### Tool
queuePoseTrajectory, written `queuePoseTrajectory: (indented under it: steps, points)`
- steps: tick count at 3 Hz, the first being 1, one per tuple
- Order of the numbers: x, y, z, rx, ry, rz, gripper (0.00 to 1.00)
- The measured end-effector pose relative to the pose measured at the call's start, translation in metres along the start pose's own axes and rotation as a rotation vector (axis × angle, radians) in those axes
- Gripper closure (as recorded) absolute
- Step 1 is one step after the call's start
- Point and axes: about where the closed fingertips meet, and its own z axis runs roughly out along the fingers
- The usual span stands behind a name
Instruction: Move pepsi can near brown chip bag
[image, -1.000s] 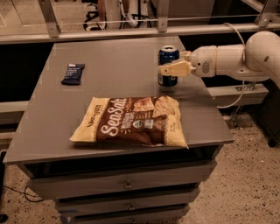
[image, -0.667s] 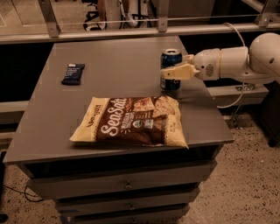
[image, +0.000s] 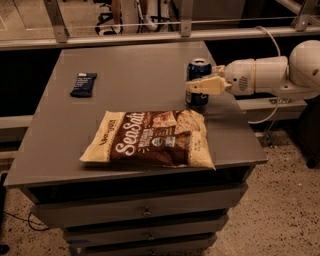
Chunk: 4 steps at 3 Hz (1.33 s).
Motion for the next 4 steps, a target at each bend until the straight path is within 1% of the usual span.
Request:
queuePoseTrajectory:
  steps: [1, 2, 3, 4]
  points:
    - [0.002, 0.006, -0.001, -0.009, -0.001, 0.005, 0.0]
    - [0.004, 0.011, -0.003, -0.012, -0.001, 0.011, 0.0]
    - [0.006, 0.006, -0.018, 0.022, -0.005, 0.0, 0.0]
    - [0.013, -0.015, -0.059, 0.117, -0.034, -0.034, 0.0]
